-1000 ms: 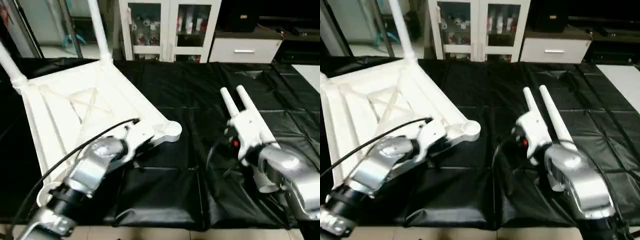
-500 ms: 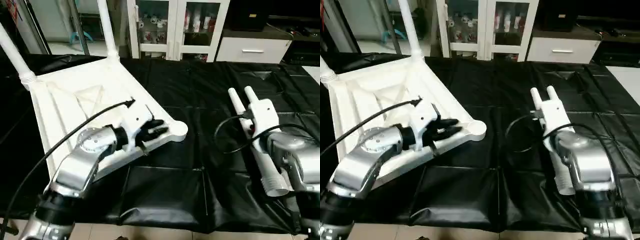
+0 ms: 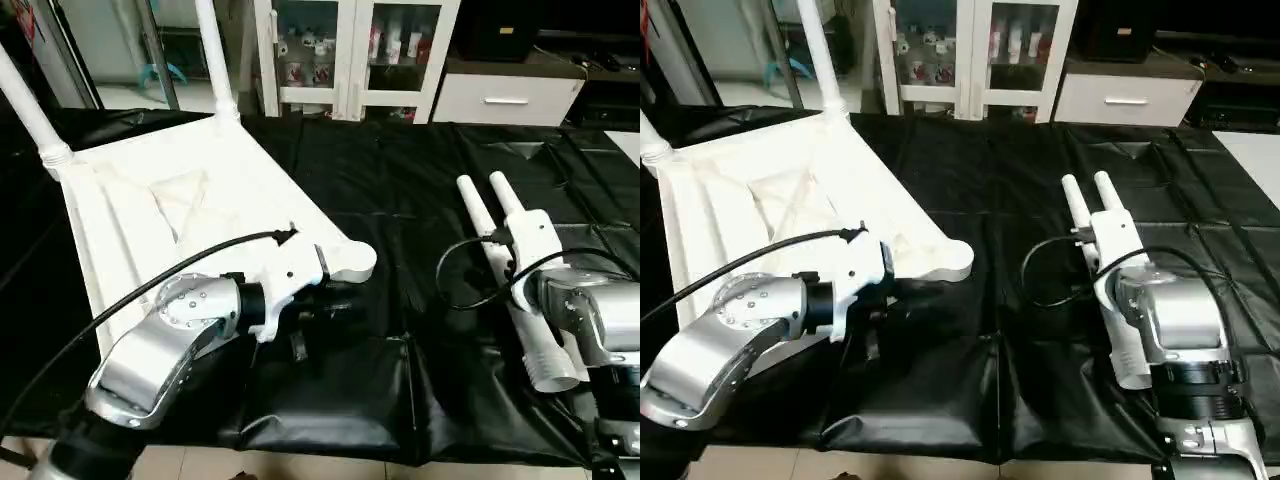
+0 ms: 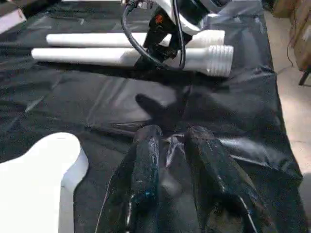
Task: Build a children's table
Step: Pick table leg
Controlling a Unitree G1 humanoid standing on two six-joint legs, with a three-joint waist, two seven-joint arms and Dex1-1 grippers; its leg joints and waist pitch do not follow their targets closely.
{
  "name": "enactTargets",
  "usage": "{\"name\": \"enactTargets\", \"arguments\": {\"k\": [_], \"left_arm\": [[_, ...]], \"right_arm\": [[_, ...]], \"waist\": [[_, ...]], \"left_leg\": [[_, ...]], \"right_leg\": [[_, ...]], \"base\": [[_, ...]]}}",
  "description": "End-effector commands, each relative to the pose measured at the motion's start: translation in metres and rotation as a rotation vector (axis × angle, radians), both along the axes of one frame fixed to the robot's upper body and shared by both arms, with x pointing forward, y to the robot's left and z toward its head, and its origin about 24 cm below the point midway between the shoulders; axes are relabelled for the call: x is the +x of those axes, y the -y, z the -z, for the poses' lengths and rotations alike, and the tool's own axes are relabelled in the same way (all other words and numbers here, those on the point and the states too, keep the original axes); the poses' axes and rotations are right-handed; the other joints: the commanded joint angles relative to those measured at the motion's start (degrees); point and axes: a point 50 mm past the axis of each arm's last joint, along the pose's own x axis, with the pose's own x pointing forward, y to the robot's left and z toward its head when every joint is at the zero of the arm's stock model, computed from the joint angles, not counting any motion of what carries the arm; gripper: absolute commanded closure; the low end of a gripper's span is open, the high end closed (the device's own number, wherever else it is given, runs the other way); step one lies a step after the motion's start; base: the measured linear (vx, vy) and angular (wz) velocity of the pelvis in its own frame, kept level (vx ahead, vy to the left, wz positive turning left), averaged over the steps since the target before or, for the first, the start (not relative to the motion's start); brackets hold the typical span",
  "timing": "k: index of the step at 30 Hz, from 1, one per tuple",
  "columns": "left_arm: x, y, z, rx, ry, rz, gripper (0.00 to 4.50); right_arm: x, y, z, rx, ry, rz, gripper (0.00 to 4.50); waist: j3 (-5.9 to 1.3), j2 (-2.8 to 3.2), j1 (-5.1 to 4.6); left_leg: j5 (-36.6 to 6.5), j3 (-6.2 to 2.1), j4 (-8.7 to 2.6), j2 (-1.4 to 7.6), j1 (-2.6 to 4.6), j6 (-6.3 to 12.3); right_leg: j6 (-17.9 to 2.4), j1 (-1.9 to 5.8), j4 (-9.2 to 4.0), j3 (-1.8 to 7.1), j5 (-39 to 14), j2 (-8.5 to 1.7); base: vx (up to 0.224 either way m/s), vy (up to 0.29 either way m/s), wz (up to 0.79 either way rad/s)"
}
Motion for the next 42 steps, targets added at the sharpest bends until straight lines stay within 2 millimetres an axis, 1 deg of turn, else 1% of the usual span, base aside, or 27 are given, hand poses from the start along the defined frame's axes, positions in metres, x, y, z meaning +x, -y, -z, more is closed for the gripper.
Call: {"name": "enactTargets", "arguments": {"k": [1, 3, 4, 6, 7, 8, 9, 11, 13, 15, 16, 17, 19, 22, 24, 26, 27, 28, 30, 32, 34, 35, 38, 39, 40, 41, 42], "left_arm": [[-0.003, 0.002, -0.002, 0.008, -0.006, 0.028, 3.43], [-0.007, 0.001, -0.002, 0.024, -0.027, 0.051, 3.43], [-0.008, 0.001, -0.003, 0.033, -0.027, 0.059, 3.43], [-0.009, 0.000, -0.005, 0.035, -0.026, 0.059, 3.43], [-0.009, 0.000, -0.005, 0.035, -0.026, 0.059, 3.43], [-0.009, 0.000, -0.006, 0.036, -0.025, 0.058, 3.43], [-0.009, 0.000, -0.007, 0.036, -0.025, 0.058, 3.43], [-0.009, 0.000, -0.007, 0.037, -0.026, 0.058, 3.43], [-0.008, -0.001, -0.008, 0.043, -0.025, 0.056, 3.43], [-0.007, -0.001, -0.007, 0.047, -0.024, 0.053, 3.43], [-0.007, -0.001, -0.007, 0.048, -0.024, 0.052, 3.43], [-0.007, -0.001, -0.007, 0.050, -0.024, 0.051, 3.43], [-0.007, -0.001, -0.007, 0.054, -0.023, 0.049, 3.43], [-0.007, -0.002, -0.007, 0.056, -0.025, 0.046, 3.43], [-0.007, -0.002, -0.006, 0.058, -0.025, 0.043, 3.43], [-0.007, -0.002, -0.006, 0.060, -0.024, 0.042, 3.43], [-0.006, -0.004, -0.006, 0.063, -0.019, 0.027, 3.43], [-0.005, -0.004, -0.006, 0.065, -0.015, 0.014, 3.43], [-0.002, -0.005, -0.005, 0.063, -0.010, -0.006, 3.43], [0.008, -0.007, -0.007, 0.044, 0.025, -0.093, 3.43], [0.024, -0.009, -0.011, 0.007, 0.067, -0.221, 3.43], [0.029, -0.010, -0.013, -0.009, 0.073, -0.257, 3.43], [0.057, -0.013, -0.028, -0.130, 0.094, -0.469, 3.43], [0.069, -0.012, -0.038, -0.232, 0.084, -0.557, 3.43], [0.069, -0.012, -0.038, -0.232, 0.084, -0.557, 3.43], [0.077, -0.012, -0.046, -0.318, 0.059, -0.625, 3.43], [0.079, -0.012, -0.047, -0.346, 0.046, -0.643, 3.43]], "right_arm": [[0.001, 0.002, -0.003, 0.012, -0.008, 0.014, 0.02], [-0.002, 0.002, 0.002, 0.035, -0.043, 0.020, 0.02], [-0.004, 0.002, 0.005, 0.040, -0.064, 0.024, 0.18], [-0.005, 0.003, 0.007, 0.045, -0.072, 0.028, 0.18], [-0.005, 0.003, 0.007, 0.045, -0.072, 0.028, 0.32], [-0.005, 0.002, 0.008, 0.051, -0.079, 0.030, 0.32], [-0.005, 0.002, 0.008, 0.053, -0.080, 0.030, 0.53], [-0.005, 0.002, 0.008, 0.054, -0.080, 0.031, 0.64], [-0.004, 0.001, 0.007, 0.061, -0.077, 0.031, 0.89], [-0.003, 0.000, 0.007, 0.065, -0.076, 0.031, 1.01], [-0.003, -0.001, 0.007, 0.066, -0.076, 0.031, 1.17], [-0.003, -0.001, 0.007, 0.067, -0.075, 0.032, 1.17], [-0.003, -0.001, 0.007, 0.072, -0.071, 0.032, 1.41], [-0.002, -0.002, 0.007, 0.079, -0.065, 0.030, 1.52], [-0.001, -0.004, 0.006, 0.084, -0.055, 0.027, 1.81], [0.000, -0.004, 0.005, 0.086, -0.050, 0.025, 1.87], [0.001, -0.007, 0.002, 0.089, -0.029, 0.011, 2.09], [0.002, -0.010, -0.001, 0.099, -0.001, -0.005, 2.20], [0.004, -0.013, -0.004, 0.108, 0.027, -0.022, 2.25], [0.007, -0.021, -0.015, 0.120, 0.118, -0.076, 2.46], [0.011, -0.031, -0.026, 0.143, 0.216, -0.131, 2.64], [0.012, -0.034, -0.029, 0.150, 0.240, -0.145, 2.64], [0.015, -0.050, -0.048, 0.200, 0.369, -0.226, 2.70], [0.014, -0.061, -0.055, 0.239, 0.418, -0.273, 2.71], [0.014, -0.061, -0.055, 0.239, 0.418, -0.273, 2.71], [0.013, -0.071, -0.060, 0.278, 0.457, -0.317, 2.72], [0.013, -0.074, -0.061, 0.289, 0.463, -0.332, 2.72]], "waist": [[-2.72, -0.64, -0.04], [-2.73, -0.58, -0.01], [-2.69, -0.59, -0.01], [-2.71, -0.59, -0.01], [-2.68, -0.66, -0.01], [-2.68, -0.64, -0.01], [-2.70, -0.63, 0.02], [-2.70, -0.65, 0.03], [-2.72, -0.65, 0.06], [-2.76, -0.67, 0.06], [-2.79, -0.66, 0.07], [-2.77, -0.72, 0.08], [-2.76, -0.75, 0.07], [-2.78, -0.72, 0.09], [-2.77, -0.75, 0.08], [-2.78, -0.70, 0.09], [-2.79, -0.68, 0.09], [-2.79, -0.70, 0.09], [-2.79, -0.68, 0.13], [-2.77, -0.71, 0.05], [-2.83, -0.67, 0.10], [-2.83, -0.71, 0.09], [-2.93, -1.01, 0.16], [-2.96, -0.96, 0.26], [-3.06, -1.03, 0.34], [-3.12, -1.21, 0.26], [-3.17, -1.08, 0.44]], "left_leg": [[-3.16, -0.20, -4.56, 2.22, 0.30, -0.70], [-3.10, -0.20, -4.58, 2.25, 0.34, -0.75], [-3.22, -0.18, -4.58, 2.23, 0.34, -0.81], [-3.50, -0.18, -4.62, 2.27, 0.38, -1.05], [-3.45, -0.15, -4.62, 2.27, 0.36, -1.07], [-3.42, -0.13, -4.60, 2.24, 0.34, -1.07], [-3.37, -0.13, -4.60, 2.26, 0.38, -1.13], [-3.16, -0.12, -4.59, 2.25, 0.38, -1.15], [-3.07, -0.08, -4.56, 2.20, 0.37, -1.12], [-2.90, -0.08, -4.53, 2.20, 0.40, -1.09], [-2.42, -0.10, -4.51, 2.19, 0.35, -1.04], [-2.33, -0.09, -4.51, 2.21, 0.33, -0.99], [-2.56, -0.06, -4.52, 2.18, 0.33, -0.92], [-2.53, -0.09, -4.53, 2.23, 0.37, -0.99], [-2.37, -0.04, -4.49, 2.16, 0.32, -0.92], [-2.35, -0.06, -4.51, 2.20, 0.35, -0.90], [-2.41, -0.06, -4.51, 2.20, 0.37, -0.93], [-2.47, -0.07, -4.52, 2.21, 0.36, -0.95], [-2.80, -0.06, -4.54, 2.24, 0.42, -0.98], [-2.67, -0.04, -4.48, 2.24, 0.31, -0.87], [-3.18, -0.06, -4.49, 2.26, 0.33, -0.87], [-3.40, -0.05, -4.49, 2.27, 0.38, -0.86], [-3.38, -0.04, -4.40, 2.26, 0.42, -0.58], [-3.04, -0.02, -4.32, 2.20, 0.42, -0.27], [-2.23, -0.22, -4.28, 2.29, 0.28, 0.15], [-0.44, -0.18, -4.20, 2.29, 0.07, 0.81], [0.28, -0.24, -4.09, 2.20, 0.12, 1.02]], "right_leg": [[-12.44, 2.70, -4.03, 2.81, -3.22, -2.50], [-12.36, 2.74, -4.01, 2.85, -3.32, -2.54], [-12.35, 2.70, -4.06, 2.84, -3.72, -2.53], [-12.36, 2.66, -4.07, 2.82, -3.99, -2.52], [-12.33, 2.67, -4.07, 2.85, -4.11, -2.53], [-12.28, 2.70, -4.10, 2.85, -4.15, -2.52], [-12.20, 2.67, -4.09, 2.86, -4.24, -2.54], [-12.23, 2.65, -4.06, 2.87, -3.98, -2.52], [-12.23, 2.67, -4.08, 2.87, -4.02, -2.52], [-12.24, 2.65, -4.06, 2.87, -3.85, -2.52], [-12.31, 2.69, -3.98, 2.86, -3.23, -2.48], [-12.30, 2.71, -3.97, 2.86, -3.11, -2.50], [-12.25, 2.71, -4.01, 2.86, -3.54, -2.52], [-12.19, 2.69, -4.01, 2.85, -3.71, -2.52], [-12.24, 2.70, -4.00, 2.85, -3.40, -2.50], [-12.23, 2.68, -3.99, 2.84, -3.55, -2.52], [-12.24, 2.67, -3.98, 2.83, -3.55, -2.52], [-12.19, 2.67, -3.97, 2.84, -3.57, -2.51], [-12.09, 2.65, -4.00, 2.85, -3.82, -2.56], [-11.77, 2.70, -3.98, 2.88, -3.02, -2.46], [-11.48, 2.77, -4.09, 2.89, -3.67, -2.52], [-11.50, 2.71, -4.17, 2.92, -3.95, -2.56], [-11.75, 2.79, -4.18, 2.98, -3.23, -2.59], [-12.05, 2.79, -4.14, 2.99, -2.54, -2.58], [-12.47, 3.01, -3.98, 2.95, -1.38, -2.75], [-13.02, 3.10, -3.70, 2.98, 1.04, -2.72], [-13.14, 3.00, -3.63, 2.87, 1.80, -2.66]], "base": [[0.000, 0.000, 0.00], [0.000, 0.000, 0.00], [0.000, 0.000, 0.00], [0.000, 0.000, 0.00], [0.000, 0.000, 0.00], [0.000, 0.000, 0.00], [0.000, 0.000, 0.00], [0.000, 0.000, 0.00], [0.000, 0.000, 0.00], [0.000, 0.000, 0.00], [0.000, 0.000, 0.00], [0.000, 0.000, 0.00], [0.000, 0.000, 0.00], [0.000, 0.000, 0.00], [0.000, 0.000, 0.00], [0.000, 0.000, 0.00], [0.000, 0.000, 0.00], [0.000, 0.000, 0.00], [0.000, 0.000, 0.00], [0.000, 0.000, 0.00], [0.000, 0.000, 0.00], [0.000, 0.000, 0.00], [0.000, 0.000, 0.00], [0.000, 0.000, 0.00], [0.000, 0.000, 0.00], [0.000, 0.000, 0.00], [0.000, 0.000, 0.00]]}}
